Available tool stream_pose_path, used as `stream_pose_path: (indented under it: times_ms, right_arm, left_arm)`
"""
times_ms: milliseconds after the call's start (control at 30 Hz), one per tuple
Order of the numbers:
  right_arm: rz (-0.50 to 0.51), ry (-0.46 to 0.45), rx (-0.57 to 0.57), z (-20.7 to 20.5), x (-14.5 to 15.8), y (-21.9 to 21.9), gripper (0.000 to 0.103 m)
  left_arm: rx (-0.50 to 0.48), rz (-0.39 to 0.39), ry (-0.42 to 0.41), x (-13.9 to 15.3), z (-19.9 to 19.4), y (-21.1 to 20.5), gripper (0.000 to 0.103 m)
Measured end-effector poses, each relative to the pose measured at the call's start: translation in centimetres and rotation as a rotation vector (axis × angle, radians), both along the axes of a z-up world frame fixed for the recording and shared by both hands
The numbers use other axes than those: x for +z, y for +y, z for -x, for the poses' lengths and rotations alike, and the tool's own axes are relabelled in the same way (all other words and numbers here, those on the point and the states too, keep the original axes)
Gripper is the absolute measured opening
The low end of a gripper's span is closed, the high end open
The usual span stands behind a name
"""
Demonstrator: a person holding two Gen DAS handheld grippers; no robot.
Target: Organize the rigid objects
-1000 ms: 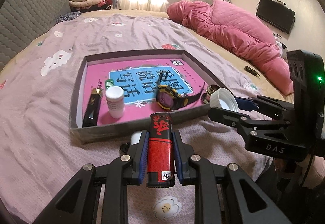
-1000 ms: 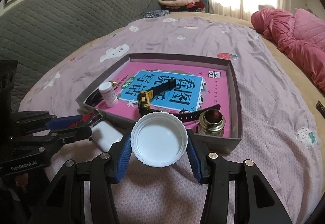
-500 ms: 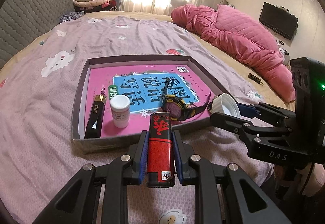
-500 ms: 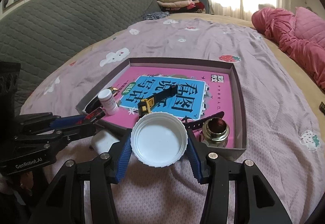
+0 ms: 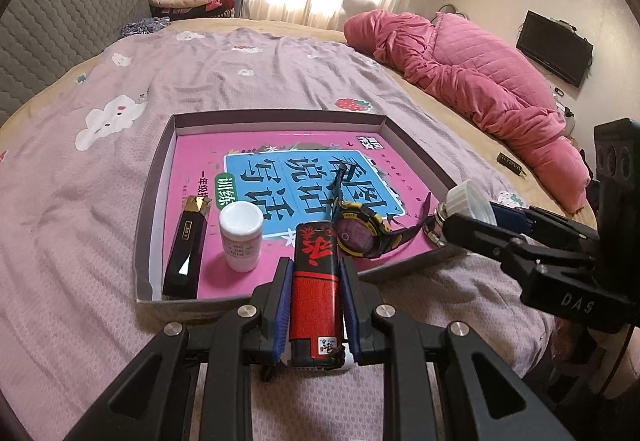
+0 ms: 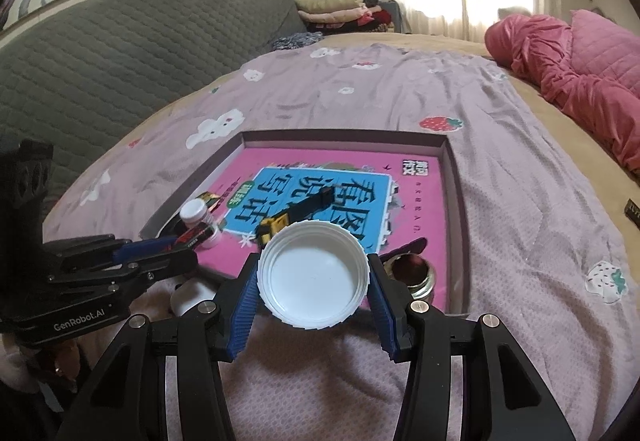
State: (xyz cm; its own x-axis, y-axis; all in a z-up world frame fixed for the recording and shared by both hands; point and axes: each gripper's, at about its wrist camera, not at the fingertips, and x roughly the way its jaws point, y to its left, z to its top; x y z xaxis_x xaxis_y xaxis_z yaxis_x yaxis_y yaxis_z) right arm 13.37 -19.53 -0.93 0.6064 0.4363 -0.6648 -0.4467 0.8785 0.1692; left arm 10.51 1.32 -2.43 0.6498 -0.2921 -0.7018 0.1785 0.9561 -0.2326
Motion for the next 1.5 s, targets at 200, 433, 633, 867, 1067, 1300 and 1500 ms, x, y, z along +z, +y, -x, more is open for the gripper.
stream_pose_path:
  times_ms: [200, 433, 633, 867, 1067, 1300, 1500]
  right_arm:
    - [-0.025, 0.025, -0.034, -0.8, -0.3, -0.9, 0.052]
    - [-0.024, 0.024, -0.041, -1.1, -0.2, -0.9, 0.052]
    - [-0.046, 0.036, -0.071, -1.9, -0.2, -1.9, 0.052]
    - [-0.062, 0.050, -0.091, -2.5, -0.4, -2.4, 0.052]
    - [-0.062, 0.049, -0.132, -3.0, -0.3, -3.4, 0.052]
    - [-0.044, 0.072, -0.182, -3.6, -0.9, -4.6, 0.052]
    - [0.011, 0.075, -0.169, -3.7, -1.5, -3.7, 0.052]
  left_arm:
    - [-0.003, 0.014, 0.006, -0.4, -1.0, -0.3, 0.023]
    - [-0.003, 0.016, 0.012, -1.0, -2.1, -0.5, 0.023]
    - [0.005, 0.010, 0.020, -1.4, -2.9, -0.6, 0.023]
    - [0.008, -0.001, 0.023, -1.9, -3.7, -0.8, 0.023]
    - [0.006, -0.008, 0.019, -2.2, -4.4, -1.0, 0.023]
    - [0.016, -0.006, 0.037, -2.8, -5.4, -0.9, 0.023]
    - [0.014, 0.011, 0.054, -3.4, -6.1, -0.8, 0.023]
